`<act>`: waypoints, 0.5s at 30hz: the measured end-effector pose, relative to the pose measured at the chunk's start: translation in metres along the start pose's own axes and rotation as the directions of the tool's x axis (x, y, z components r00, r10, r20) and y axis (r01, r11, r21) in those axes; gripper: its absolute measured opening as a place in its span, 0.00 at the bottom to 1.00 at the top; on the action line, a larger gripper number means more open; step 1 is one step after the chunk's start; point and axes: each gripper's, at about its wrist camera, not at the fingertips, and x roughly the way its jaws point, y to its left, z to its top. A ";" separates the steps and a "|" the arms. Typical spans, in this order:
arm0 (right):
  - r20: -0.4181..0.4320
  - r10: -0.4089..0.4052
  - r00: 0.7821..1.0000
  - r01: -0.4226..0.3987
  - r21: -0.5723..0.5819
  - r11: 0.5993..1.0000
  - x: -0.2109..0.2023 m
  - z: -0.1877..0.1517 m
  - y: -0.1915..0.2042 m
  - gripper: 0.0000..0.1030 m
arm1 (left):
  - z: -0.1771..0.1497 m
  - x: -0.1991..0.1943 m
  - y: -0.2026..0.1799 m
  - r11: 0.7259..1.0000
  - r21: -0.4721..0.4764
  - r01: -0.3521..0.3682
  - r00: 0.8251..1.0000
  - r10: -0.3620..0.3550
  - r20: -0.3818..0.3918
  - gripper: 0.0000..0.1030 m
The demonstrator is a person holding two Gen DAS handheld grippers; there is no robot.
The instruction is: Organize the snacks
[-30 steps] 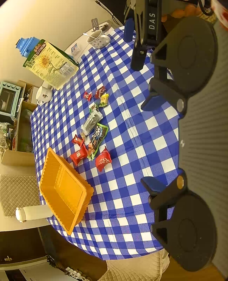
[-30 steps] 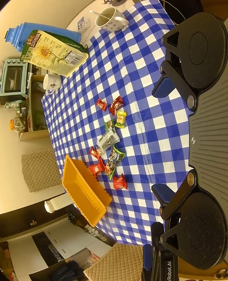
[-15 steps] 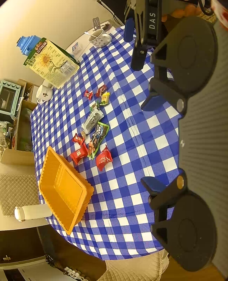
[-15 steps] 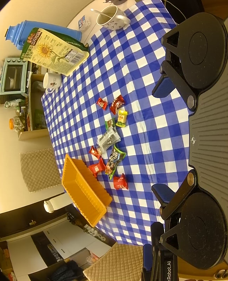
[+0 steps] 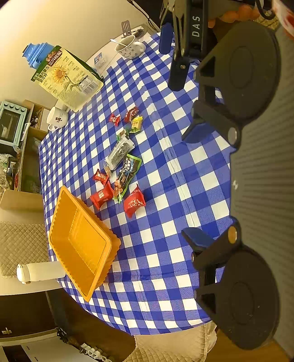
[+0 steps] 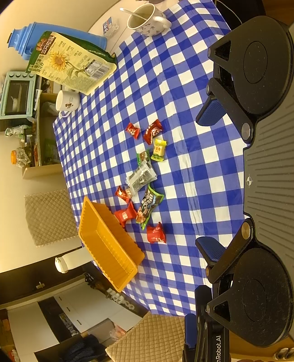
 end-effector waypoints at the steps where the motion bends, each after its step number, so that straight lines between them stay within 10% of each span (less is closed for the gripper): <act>1: 0.000 0.000 1.000 0.000 0.000 1.000 0.000 0.000 0.000 1.00 | -0.001 0.001 0.001 1.000 0.000 0.000 1.000 0.000 0.001 0.78; 15: -0.002 -0.001 1.000 0.001 -0.002 1.000 0.004 0.001 0.001 1.00 | -0.001 0.006 0.005 1.000 -0.010 -0.001 1.000 0.001 -0.002 0.78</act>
